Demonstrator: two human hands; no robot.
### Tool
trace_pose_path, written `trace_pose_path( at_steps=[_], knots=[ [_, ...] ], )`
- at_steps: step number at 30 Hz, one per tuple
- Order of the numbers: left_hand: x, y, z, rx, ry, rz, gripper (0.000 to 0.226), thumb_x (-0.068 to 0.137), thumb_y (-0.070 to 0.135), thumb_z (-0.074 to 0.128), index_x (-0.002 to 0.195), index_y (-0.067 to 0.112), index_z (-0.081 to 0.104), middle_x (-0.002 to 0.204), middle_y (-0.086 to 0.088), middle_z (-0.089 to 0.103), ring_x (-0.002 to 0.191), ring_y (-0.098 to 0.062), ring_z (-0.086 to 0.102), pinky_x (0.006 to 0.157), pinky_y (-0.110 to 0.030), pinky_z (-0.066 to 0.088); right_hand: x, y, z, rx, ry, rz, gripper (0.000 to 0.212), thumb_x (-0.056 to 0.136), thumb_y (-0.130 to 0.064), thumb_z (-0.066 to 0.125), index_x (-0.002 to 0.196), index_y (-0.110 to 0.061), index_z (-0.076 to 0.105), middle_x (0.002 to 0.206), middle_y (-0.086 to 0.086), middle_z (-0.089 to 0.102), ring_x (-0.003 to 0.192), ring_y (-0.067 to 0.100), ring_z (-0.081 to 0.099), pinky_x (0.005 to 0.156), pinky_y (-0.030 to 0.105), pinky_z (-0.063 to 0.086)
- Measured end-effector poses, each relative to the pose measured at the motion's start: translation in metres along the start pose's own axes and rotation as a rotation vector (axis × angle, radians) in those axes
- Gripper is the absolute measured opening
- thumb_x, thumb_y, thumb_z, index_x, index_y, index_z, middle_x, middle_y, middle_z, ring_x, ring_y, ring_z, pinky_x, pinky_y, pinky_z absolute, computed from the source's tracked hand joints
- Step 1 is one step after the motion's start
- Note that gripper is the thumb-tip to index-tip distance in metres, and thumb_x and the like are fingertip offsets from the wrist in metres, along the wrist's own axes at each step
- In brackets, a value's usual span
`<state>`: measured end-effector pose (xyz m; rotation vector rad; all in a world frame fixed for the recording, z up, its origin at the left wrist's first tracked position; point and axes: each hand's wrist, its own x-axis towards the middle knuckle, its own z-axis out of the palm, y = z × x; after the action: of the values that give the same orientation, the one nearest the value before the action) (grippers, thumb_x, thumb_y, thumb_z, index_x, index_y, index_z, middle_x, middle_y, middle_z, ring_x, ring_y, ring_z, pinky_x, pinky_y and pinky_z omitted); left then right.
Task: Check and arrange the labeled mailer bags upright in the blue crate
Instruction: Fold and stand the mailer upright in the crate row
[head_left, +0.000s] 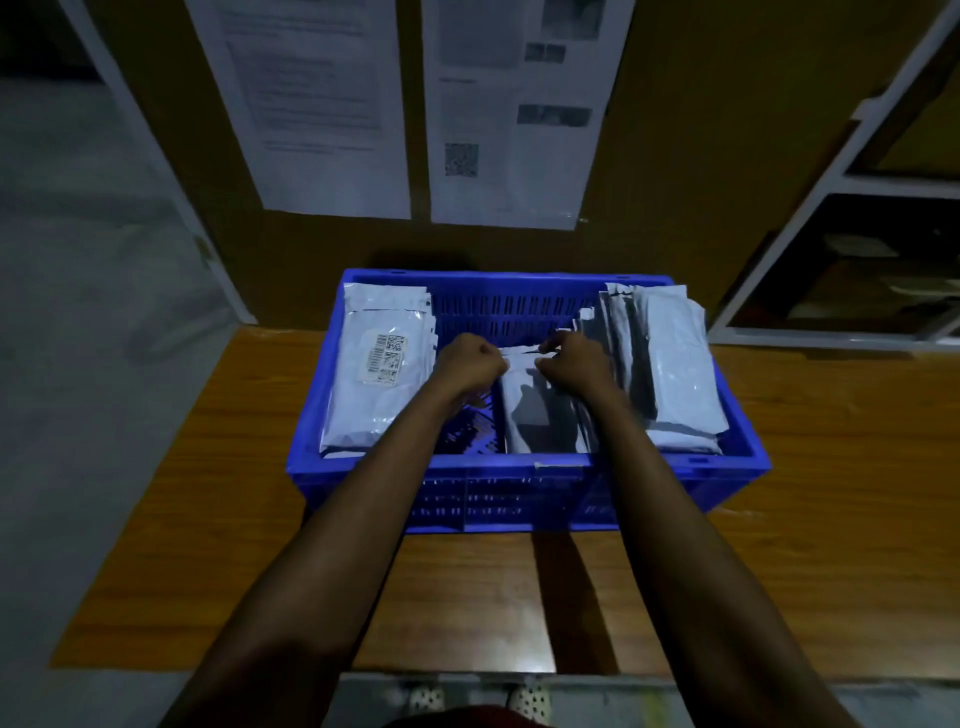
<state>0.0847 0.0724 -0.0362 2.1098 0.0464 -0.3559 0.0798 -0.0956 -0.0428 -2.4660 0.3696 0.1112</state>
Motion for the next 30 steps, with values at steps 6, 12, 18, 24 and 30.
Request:
trace_pose_path(
  at_steps=[6, 12, 18, 24, 30],
  knots=[
    [0.015, -0.008, 0.019, -0.054, -0.208, -0.283, 0.046, 0.094, 0.013, 0.061, 0.136, -0.001, 0.048, 0.11, -0.023, 0.059, 0.063, -0.022, 0.05, 0.06, -0.034, 0.049, 0.005, 0.015, 0.004, -0.072, -0.101, -0.009, 0.032, 0.096, -0.019, 0.067, 0.126, -0.009, 0.067, 0.138, 0.014, 0.061, 0.13, 0.031, 0.055, 0.102, 0.031, 0.042],
    [0.01, -0.004, 0.021, -0.215, -0.336, -0.338, 0.01, 0.098, 0.008, 0.054, 0.104, 0.004, 0.061, 0.104, -0.016, 0.059, 0.091, -0.03, 0.058, 0.084, -0.058, 0.054, 0.004, 0.02, 0.001, -0.01, -0.044, 0.035, 0.033, 0.093, -0.013, 0.071, 0.126, -0.009, 0.066, 0.132, 0.013, 0.066, 0.122, 0.028, 0.061, 0.096, 0.029, 0.045],
    [0.008, -0.005, 0.016, -0.331, -0.233, -0.274, 0.029, 0.093, 0.01, 0.059, 0.121, 0.008, 0.064, 0.111, -0.012, 0.064, 0.099, -0.027, 0.06, 0.079, -0.051, 0.05, 0.003, 0.019, -0.002, 0.137, 0.012, 0.065, 0.052, 0.083, -0.006, 0.077, 0.132, -0.012, 0.062, 0.133, 0.011, 0.066, 0.12, 0.027, 0.063, 0.094, 0.03, 0.05],
    [0.002, -0.006, 0.008, -0.453, -0.123, -0.199, 0.023, 0.093, 0.011, 0.06, 0.112, 0.006, 0.072, 0.098, -0.003, 0.07, 0.095, -0.022, 0.063, 0.073, -0.035, 0.046, -0.001, 0.011, -0.005, 0.384, 0.142, 0.033, 0.038, 0.089, -0.016, 0.072, 0.126, -0.018, 0.062, 0.109, 0.003, 0.069, 0.096, 0.021, 0.067, 0.086, 0.033, 0.055],
    [-0.013, -0.012, -0.003, -0.651, -0.038, -0.004, 0.027, 0.091, 0.009, 0.068, 0.117, 0.016, 0.071, 0.113, -0.008, 0.075, 0.112, -0.029, 0.069, 0.095, -0.045, 0.057, -0.015, -0.001, -0.018, 0.754, 0.236, 0.081, 0.035, 0.086, -0.011, 0.068, 0.116, -0.03, 0.063, 0.094, 0.003, 0.07, 0.081, 0.02, 0.069, 0.073, 0.034, 0.058]
  ],
)
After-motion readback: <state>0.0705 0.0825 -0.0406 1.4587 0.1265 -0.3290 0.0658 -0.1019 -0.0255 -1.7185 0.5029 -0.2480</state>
